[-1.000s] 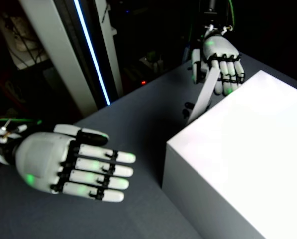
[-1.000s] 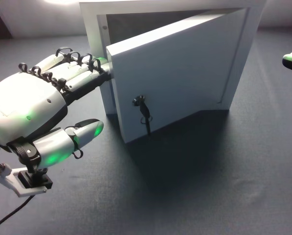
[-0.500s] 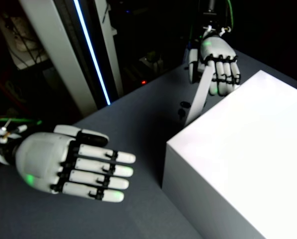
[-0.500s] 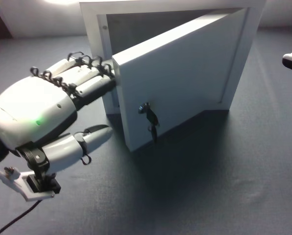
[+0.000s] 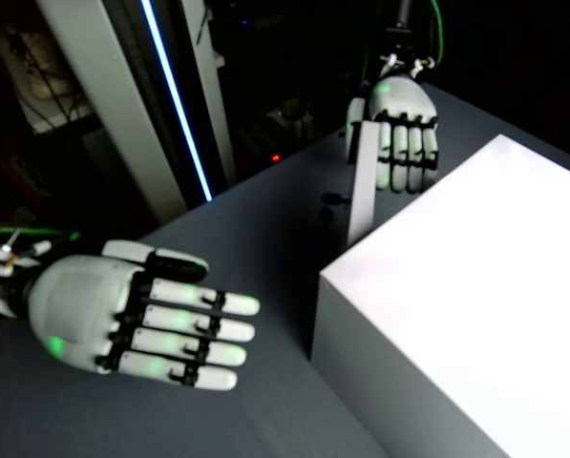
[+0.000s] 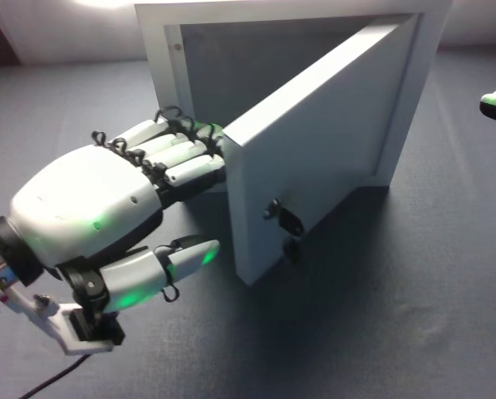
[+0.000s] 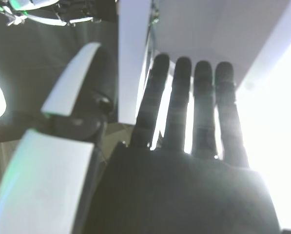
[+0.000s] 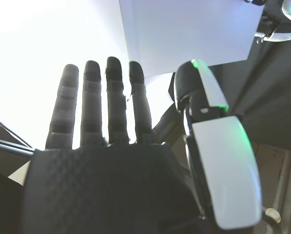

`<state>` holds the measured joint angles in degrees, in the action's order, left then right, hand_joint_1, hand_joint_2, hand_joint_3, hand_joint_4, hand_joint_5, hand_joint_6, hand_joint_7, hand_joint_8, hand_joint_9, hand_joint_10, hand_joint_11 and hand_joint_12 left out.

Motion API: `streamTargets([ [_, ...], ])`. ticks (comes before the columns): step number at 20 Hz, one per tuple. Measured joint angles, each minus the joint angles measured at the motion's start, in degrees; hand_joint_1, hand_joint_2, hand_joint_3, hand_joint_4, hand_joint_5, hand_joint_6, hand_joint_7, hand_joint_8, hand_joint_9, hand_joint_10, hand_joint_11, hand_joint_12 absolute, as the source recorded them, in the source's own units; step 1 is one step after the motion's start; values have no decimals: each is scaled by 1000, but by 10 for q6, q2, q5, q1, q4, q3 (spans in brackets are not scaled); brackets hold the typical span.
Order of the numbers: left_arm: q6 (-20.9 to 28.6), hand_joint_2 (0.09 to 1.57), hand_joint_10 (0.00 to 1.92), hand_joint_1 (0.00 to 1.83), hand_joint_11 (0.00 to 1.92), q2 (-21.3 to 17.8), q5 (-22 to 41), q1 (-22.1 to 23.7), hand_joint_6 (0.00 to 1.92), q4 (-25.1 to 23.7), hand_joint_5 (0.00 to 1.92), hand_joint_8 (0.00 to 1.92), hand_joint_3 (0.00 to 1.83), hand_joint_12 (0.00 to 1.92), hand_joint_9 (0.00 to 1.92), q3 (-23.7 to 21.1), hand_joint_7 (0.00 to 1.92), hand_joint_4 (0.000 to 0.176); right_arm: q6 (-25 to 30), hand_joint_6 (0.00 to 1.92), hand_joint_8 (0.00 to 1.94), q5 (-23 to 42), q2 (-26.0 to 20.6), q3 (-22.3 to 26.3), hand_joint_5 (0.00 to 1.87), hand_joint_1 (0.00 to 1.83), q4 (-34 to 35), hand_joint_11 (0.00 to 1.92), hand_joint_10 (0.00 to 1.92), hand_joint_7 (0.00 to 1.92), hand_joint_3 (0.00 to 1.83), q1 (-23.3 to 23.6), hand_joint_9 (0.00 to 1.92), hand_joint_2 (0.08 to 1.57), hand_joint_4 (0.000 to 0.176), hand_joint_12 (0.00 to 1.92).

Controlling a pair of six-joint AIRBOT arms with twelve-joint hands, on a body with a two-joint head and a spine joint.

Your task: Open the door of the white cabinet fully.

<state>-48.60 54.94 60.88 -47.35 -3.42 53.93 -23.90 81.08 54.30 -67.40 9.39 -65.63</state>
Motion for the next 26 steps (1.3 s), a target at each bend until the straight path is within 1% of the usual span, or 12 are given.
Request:
streamTargets([
  [6,14,1449,1,616,9,11,-21,15,0,-27,184,1,0,291,143,6,168,0,0,1,4,0,0,0,355,581,0,83,3,336,0,0,241,1316,28,139],
  [7,17,1454,1,594,61,14,-23,17,5,-30,200,0,1,232,155,7,180,0,0,0,1,0,1,0,354,611,0,88,1,336,2,0,238,1325,14,140],
  [9,23,1454,0,589,65,20,-33,27,2,-45,195,0,1,231,154,12,169,0,0,2,3,0,2,0,358,612,0,80,2,342,2,0,240,1325,12,137],
  [14,36,1443,3,581,63,38,-59,55,6,-82,229,4,0,272,146,20,159,0,0,0,1,0,2,-1,352,610,-1,30,2,328,1,0,205,1330,32,116],
  [15,37,1435,1,619,70,41,-62,59,4,-85,230,3,0,282,143,22,158,0,0,0,0,0,2,-1,351,620,-1,36,1,323,0,0,205,1328,44,121],
  [16,37,1441,4,625,66,43,-64,63,1,-92,223,5,0,286,150,24,167,0,0,0,0,0,2,-1,347,649,-1,49,2,317,0,0,207,1332,39,131],
  [19,41,1454,9,612,96,54,-72,77,5,-98,241,10,2,306,191,30,212,0,0,1,2,1,2,-1,347,633,-1,4,0,319,1,0,198,1334,59,122],
  [21,48,1456,5,614,111,61,-75,79,6,-109,288,5,0,325,213,33,244,0,0,1,2,0,2,-1,349,629,-1,13,2,322,2,0,199,1338,46,129],
  [22,49,1447,0,617,98,67,-79,82,0,-112,263,0,0,323,196,33,226,0,1,0,1,0,2,-1,346,584,-1,16,0,321,1,0,194,1333,63,134],
  [23,51,1447,0,617,98,71,-85,86,0,-119,263,0,0,323,196,33,226,0,0,0,1,0,2,-1,346,584,0,16,0,321,1,0,194,1333,63,134],
  [24,57,1386,4,748,99,77,-87,92,5,-130,266,3,0,329,209,36,232,0,1,3,4,0,2,-1,359,664,-1,43,5,337,0,0,213,1332,19,159],
  [26,68,1391,3,712,94,85,-90,98,13,-140,327,6,0,330,217,41,260,0,1,1,2,0,2,-1,358,652,-1,67,8,337,0,0,228,1329,26,177],
])
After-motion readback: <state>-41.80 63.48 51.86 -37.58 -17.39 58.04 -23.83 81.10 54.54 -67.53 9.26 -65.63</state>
